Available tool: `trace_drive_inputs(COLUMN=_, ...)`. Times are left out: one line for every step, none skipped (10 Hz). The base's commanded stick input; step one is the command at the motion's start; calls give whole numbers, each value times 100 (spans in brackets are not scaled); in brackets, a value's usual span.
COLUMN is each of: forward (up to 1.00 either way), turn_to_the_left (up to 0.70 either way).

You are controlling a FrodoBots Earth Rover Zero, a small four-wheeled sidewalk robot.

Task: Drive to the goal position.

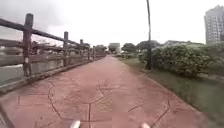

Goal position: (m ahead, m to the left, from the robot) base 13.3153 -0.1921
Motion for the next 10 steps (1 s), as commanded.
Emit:
trace_drive_inputs(forward=70, turn_to_the_left=23)
trace_drive_inputs(forward=70, turn_to_the_left=14)
trace_drive_inputs(forward=70, turn_to_the_left=0)
trace_drive_inputs(forward=70, turn_to_the_left=0)
trace_drive_inputs(forward=70, turn_to_the_left=0)
trace_drive_inputs(forward=70, turn_to_the_left=0)
trace_drive_inputs(forward=70, turn_to_the_left=0)
trace_drive_inputs(forward=70, turn_to_the_left=0)
trace_drive_inputs(forward=70, turn_to_the_left=0)
trace_drive_inputs(forward=70, turn_to_the_left=0)
